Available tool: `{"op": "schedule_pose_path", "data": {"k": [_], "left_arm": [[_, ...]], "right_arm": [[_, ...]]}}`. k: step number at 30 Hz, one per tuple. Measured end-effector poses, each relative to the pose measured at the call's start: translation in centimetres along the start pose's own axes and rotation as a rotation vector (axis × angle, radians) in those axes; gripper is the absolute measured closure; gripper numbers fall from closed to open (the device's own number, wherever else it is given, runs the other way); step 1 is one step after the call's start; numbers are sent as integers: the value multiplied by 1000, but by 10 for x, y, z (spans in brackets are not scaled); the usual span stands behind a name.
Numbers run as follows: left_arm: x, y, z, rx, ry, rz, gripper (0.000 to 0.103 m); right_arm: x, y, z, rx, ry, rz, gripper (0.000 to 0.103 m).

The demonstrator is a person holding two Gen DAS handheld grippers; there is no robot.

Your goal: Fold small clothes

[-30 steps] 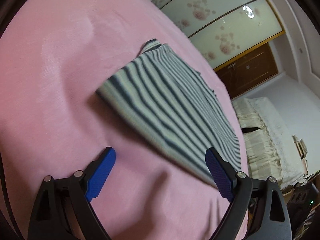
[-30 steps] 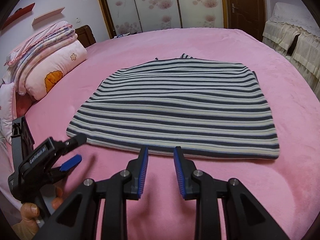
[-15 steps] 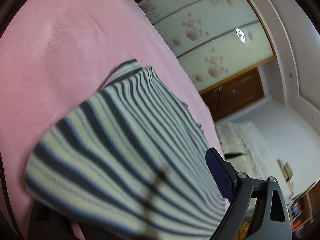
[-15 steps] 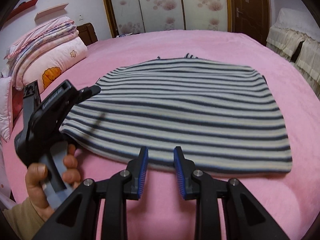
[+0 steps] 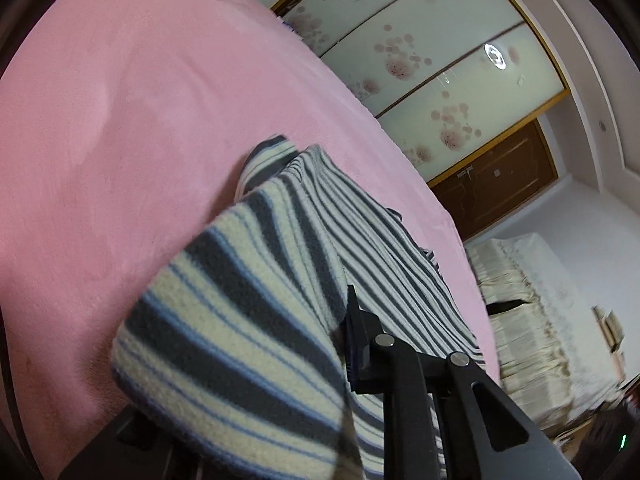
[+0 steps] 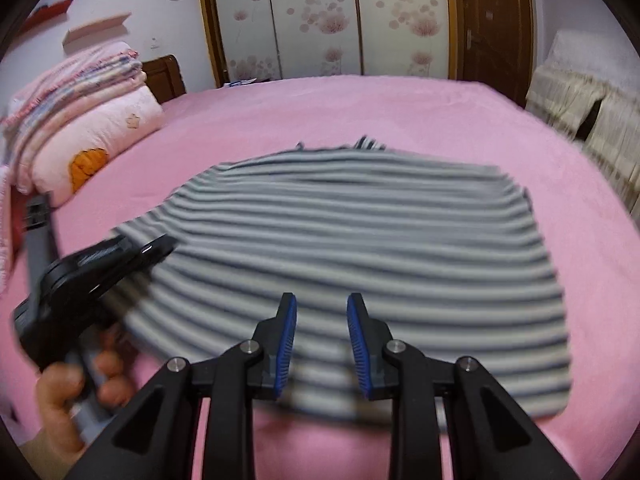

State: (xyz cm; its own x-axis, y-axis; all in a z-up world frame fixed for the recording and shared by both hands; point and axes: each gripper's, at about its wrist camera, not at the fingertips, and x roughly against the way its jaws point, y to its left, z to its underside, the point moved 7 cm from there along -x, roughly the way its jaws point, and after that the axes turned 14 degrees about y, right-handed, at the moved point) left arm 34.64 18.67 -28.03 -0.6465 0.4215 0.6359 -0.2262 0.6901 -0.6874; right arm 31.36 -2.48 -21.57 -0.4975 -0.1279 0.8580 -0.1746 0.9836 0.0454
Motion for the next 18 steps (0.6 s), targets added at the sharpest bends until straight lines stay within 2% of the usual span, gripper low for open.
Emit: {"op": "schedule_pose_path", "data": {"k": [4,7,9,11,15,18], "left_arm": [[11,-19,-4,-66,-30,-48,88],[18,-36,-7,-109,-50,-63,88],[22,-48,-10,-136,-60,-65,88],[25,-64,-11,-181,-72,-67,88],[29,-92,-8,-267,-77,-91,88],[30,-121,-6,-339,-57,-114,88]], "right_arm": [[-25,-7,-33,10,9,30,95],[-51,-14,-44,11,43,37,99],[-71,-15,-41,11,108,-5,99],[-84,-13,-35,26,143,-2,99],[-88,-16,-33,16,162,-33,99],[-78,-26,-34,-38,168,-118,99]]}}
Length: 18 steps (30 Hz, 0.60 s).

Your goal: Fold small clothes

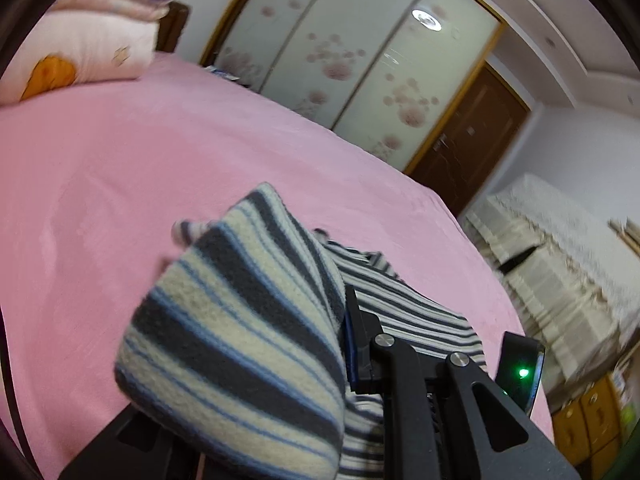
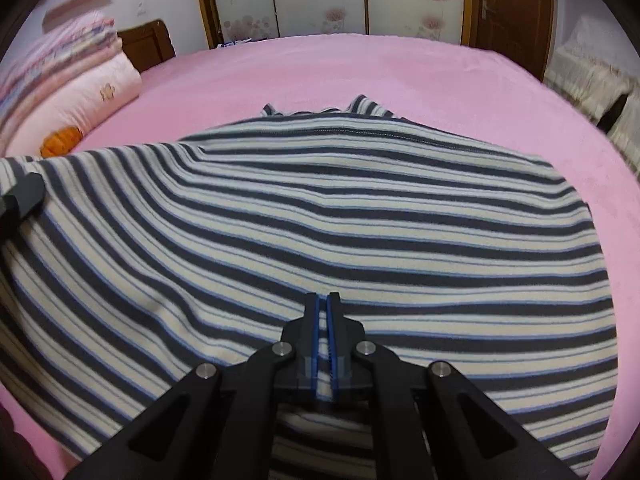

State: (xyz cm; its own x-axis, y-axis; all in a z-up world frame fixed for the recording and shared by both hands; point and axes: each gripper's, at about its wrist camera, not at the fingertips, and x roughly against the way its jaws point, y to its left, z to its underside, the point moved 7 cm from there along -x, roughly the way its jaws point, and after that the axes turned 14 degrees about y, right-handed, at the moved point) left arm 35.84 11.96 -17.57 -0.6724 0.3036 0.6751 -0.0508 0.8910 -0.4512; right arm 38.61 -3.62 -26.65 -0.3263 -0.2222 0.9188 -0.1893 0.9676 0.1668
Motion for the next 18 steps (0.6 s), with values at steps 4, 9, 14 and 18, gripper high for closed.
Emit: {"op": "schedule_pose_path", "data": {"k": [4,9,14,18], "left_arm": [[-7,-51,-10,-134,37,-30,88],[-39,-150,16,-440,137,-70,88],[-94,-211,122,-863,377,-163,79],[-94,-226,183,-1078,348,-256,60]], "right_arm": [[34,-30,13,-84,-57,-68,99],[94,-104,54,-227,-145,-99,99],[125,-179,100,-386,-166,-64,99],[134,-216,133,-458,-140,-50,98]]}}
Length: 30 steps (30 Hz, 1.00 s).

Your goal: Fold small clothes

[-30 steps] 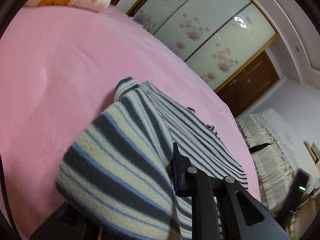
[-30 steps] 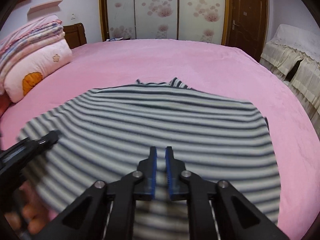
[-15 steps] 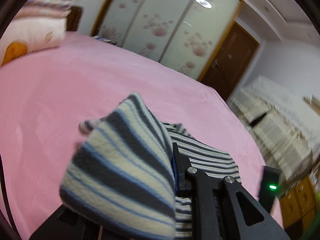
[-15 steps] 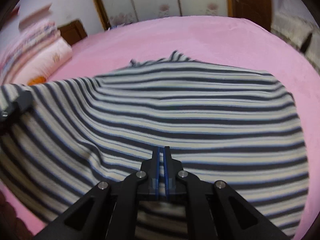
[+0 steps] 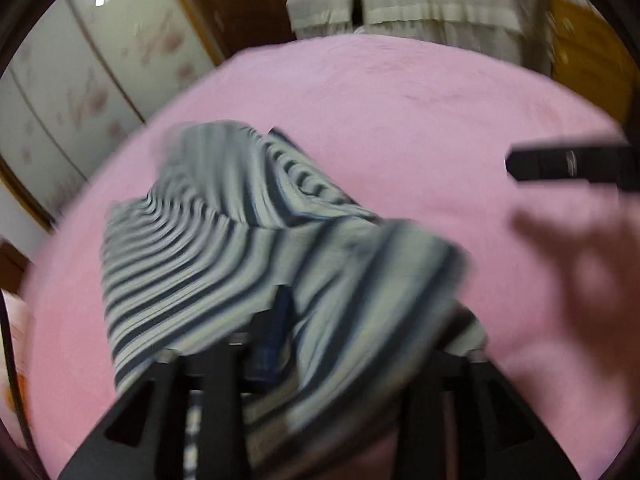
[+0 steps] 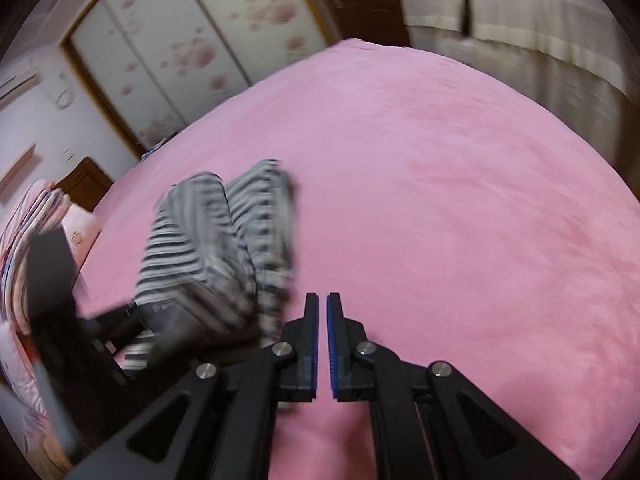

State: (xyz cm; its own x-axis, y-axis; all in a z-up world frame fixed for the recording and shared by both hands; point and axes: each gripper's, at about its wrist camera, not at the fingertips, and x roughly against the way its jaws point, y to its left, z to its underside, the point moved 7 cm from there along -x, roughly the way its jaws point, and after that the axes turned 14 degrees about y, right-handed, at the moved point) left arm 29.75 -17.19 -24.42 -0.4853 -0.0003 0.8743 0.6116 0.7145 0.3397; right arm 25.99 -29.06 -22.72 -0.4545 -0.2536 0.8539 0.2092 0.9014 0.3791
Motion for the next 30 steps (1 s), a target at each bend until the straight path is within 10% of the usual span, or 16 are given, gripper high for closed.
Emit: {"op": "schedule_pose_path", "data": {"k": [6,12,19,30], "left_arm": [[41,-1,21,43,-81,57,49],[79,48,59,290,-181,48,38],[59,99,127,534,-115,116,34],[24,121,170,724,-90,335,34]], "right_arm": [[8,-7,12,19,13,0,97],[17,21,17,60,6,-82,97],[12,55,24,126,39,-147,76],[-23,58,40,118,139,-128,76]]}}
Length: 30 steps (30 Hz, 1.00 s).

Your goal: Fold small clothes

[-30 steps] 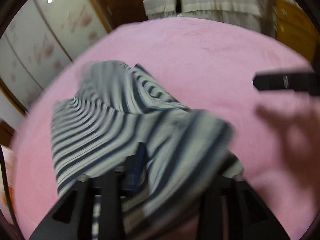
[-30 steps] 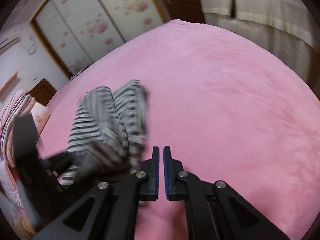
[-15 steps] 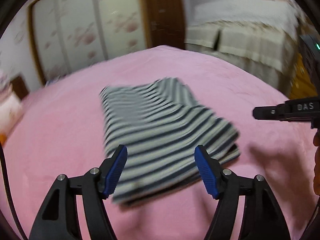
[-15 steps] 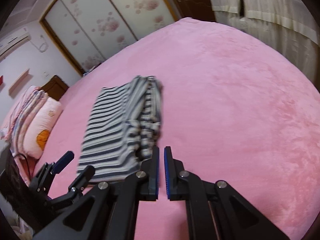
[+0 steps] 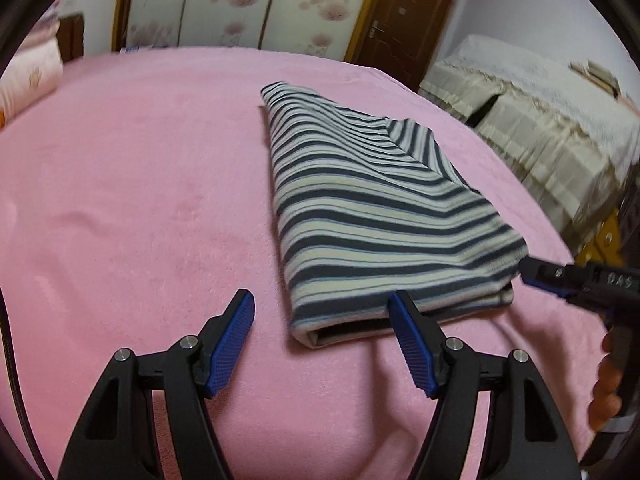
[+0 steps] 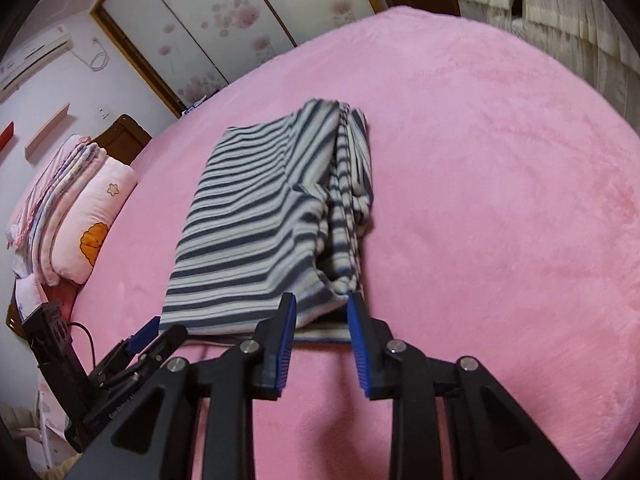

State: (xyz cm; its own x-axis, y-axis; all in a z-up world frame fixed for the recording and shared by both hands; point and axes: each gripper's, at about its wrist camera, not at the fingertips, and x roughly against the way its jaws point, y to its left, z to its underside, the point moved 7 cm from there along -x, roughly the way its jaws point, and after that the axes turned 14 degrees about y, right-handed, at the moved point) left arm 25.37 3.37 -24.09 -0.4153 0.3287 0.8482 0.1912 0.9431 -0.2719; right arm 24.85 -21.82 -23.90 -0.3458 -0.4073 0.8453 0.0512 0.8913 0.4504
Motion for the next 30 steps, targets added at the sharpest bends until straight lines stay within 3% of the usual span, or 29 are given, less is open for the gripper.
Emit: {"op": "schedule_pose_path", "data": {"k": [3,6,8,11,15,18,22,26,30], "left_arm": [[-5,5,0,33,16,43,37],[-12,9,-4,73,44,107,65],[-13,10,-5,94,53,139,86],[-11,12,-7,123,41,148,91],[-6,16,-6,159,28,159,91],[-14,20,1,166,65,155,89],[-18,27,8,180,103,164,76],[-4,33,6,193,82,151,53],[16,39,-3,198,36,148,53]], "right_arm": [[-5,-3,-1,-24,6,-27,76],[-10,-2,-3,-34,7,-64,78],[-10,2,-3,-32,8,-87,94],[-4,8,-1,-20,-8,-85,94],[14,14,7,-10,-57,-67,95],[1,-2,16,-58,-16,-38,95],[-21,-19,28,-101,45,-4,94],[-16,-27,34,-125,43,46,94],[7,-24,31,-91,-18,63,94]]}}
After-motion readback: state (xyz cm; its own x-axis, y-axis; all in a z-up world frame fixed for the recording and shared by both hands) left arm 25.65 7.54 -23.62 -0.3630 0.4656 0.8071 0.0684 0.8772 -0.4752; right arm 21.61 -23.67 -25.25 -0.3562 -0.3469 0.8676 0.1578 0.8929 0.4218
